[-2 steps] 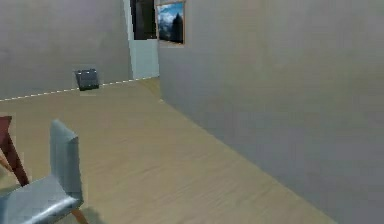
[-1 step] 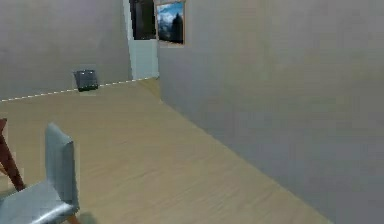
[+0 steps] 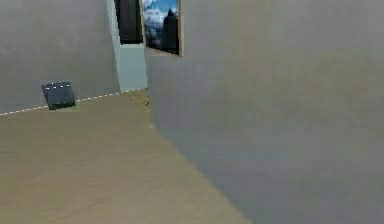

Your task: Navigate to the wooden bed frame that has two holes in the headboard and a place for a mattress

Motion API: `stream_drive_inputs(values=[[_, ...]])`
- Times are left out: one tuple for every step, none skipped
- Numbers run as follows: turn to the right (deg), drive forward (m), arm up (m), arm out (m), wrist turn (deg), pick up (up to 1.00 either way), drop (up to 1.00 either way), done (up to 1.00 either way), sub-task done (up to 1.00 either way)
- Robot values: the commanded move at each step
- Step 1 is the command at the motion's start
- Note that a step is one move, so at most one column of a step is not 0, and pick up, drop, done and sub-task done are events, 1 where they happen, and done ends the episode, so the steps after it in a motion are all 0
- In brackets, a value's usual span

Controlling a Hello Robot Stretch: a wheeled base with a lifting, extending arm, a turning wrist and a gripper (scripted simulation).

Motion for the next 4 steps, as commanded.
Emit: stream_drive_inputs(values=[[-27.0,0.0,0.0,0.0,0.0,0.0,0.0,0.0,0.0],[0.0,1.0,0.0,0.0,0.0,0.0,0.0,0.0,0.0],[0.0,1.0,0.0,0.0,0.0,0.0,0.0,0.0,0.0],[0.0,0.7,0.0,0.0,0.0,0.0,0.0,0.0,0.0]])
